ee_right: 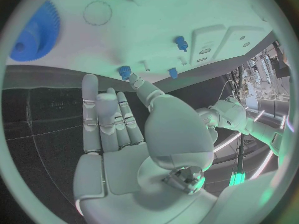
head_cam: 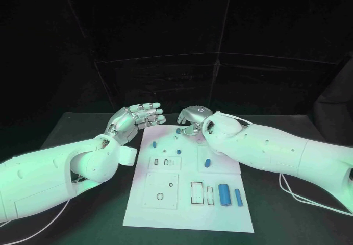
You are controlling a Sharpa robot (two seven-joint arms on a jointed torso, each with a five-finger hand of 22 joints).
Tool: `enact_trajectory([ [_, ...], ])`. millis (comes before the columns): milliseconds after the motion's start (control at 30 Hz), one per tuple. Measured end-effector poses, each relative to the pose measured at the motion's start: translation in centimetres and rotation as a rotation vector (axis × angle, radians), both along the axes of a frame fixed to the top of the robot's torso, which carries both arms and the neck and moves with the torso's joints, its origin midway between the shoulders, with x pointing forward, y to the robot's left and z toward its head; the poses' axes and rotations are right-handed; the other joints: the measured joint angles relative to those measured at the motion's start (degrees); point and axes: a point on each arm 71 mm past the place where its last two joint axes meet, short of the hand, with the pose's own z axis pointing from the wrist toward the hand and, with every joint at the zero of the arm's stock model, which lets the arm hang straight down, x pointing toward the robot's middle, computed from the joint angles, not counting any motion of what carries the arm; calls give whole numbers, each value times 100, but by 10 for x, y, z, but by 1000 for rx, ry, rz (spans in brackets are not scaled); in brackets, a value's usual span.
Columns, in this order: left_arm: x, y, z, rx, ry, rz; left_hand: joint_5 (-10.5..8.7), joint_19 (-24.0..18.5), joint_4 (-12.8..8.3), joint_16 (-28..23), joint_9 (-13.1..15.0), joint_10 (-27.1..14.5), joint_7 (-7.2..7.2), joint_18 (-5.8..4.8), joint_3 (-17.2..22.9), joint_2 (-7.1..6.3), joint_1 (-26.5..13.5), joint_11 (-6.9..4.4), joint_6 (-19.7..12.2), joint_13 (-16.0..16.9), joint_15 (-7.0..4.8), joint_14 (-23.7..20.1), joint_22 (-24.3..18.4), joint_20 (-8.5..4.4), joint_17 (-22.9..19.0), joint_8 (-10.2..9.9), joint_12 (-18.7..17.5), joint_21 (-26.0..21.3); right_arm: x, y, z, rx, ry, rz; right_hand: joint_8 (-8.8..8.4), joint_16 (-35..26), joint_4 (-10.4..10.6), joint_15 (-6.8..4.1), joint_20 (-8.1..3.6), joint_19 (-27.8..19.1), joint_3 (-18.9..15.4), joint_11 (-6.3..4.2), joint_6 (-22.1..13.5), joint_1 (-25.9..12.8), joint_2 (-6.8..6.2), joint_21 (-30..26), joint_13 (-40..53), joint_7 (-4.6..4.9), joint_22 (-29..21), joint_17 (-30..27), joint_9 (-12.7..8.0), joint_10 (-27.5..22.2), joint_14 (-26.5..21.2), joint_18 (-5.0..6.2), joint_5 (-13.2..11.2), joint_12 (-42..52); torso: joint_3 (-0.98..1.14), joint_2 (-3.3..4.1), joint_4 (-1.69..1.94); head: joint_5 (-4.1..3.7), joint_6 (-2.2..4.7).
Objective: Assemble the parts on the task board
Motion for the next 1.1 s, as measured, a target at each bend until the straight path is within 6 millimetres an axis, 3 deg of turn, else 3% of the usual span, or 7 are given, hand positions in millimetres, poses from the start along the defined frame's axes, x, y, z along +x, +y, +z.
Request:
enact_trajectory([
  [233,0,3,0,1,0,5,0,0,0,0,0,0,0,0,0,0,0,0,0,0,0,0,0,0,0,0,0,0,-12,-44,12,54,-1,-36,99,333,99,-56,-25,188,-51,-83,234,38,38,123,54,-31,246,441,20,541,98,-1,126,295,8,-16,-45,1,34],
  [533,0,4,0,3,0,7,0,0,0,0,0,0,0,-1,0,0,1,0,0,0,0,0,0,0,0,0,0,0,-18,-101,18,119,100,-165,15,710,720,-247,-188,414,-654,-351,37,-342,-386,302,541,-224,527,947,-10,1762,176,-1,469,1210,31,-36,-148,21,66],
  [633,1,4,0,3,-1,8,0,0,0,0,0,0,0,-1,0,0,1,0,0,0,0,0,0,0,0,0,0,0,-18,-115,15,128,156,-207,65,1024,1116,-300,-230,620,-1197,-414,-93,-59,-425,482,1317,-259,806,1376,3,1637,175,0,591,2098,38,-35,-160,17,67],
  [700,1,4,0,4,-1,9,0,0,0,0,0,0,0,-1,0,1,2,0,0,0,0,0,0,0,0,0,0,0,-17,-121,13,132,185,-229,111,1372,1283,-300,-234,821,-1378,-418,-93,89,-398,684,1865,-259,1162,1974,8,1564,175,-139,591,2716,41,-33,-162,2,69],
  [800,3,4,0,5,-1,10,0,0,0,0,0,0,0,-1,0,2,2,0,0,0,0,0,0,0,0,0,0,0,-15,-127,10,135,231,-255,183,2122,1500,-300,-209,1228,-1595,-362,-177,311,-316,1156,4241,-255,1959,3279,8,1769,175,-228,653,4998,42,-27,-162,-18,71],
  [967,3,3,-1,5,0,9,0,0,0,0,0,0,0,-1,0,2,2,0,0,0,0,0,0,0,0,-1,0,0,-13,-127,5,127,280,-272,260,2450,1661,-241,-126,1413,-1806,-317,-301,504,-215,1453,6217,-180,2447,3490,8,2082,167,-318,653,6753,42,-20,-156,-30,61],
  [1100,4,3,-2,5,0,9,0,0,24,0,0,0,-21,-1,23,-17,-17,0,-21,0,0,0,1,0,0,22,0,0,-11,-122,3,118,304,-269,290,2465,1673,-235,-125,1414,-1847,-316,-301,556,-168,1505,6568,-179,2559,3490,7,2119,174,-317,653,7035,43,-18,-152,-31,52],
])
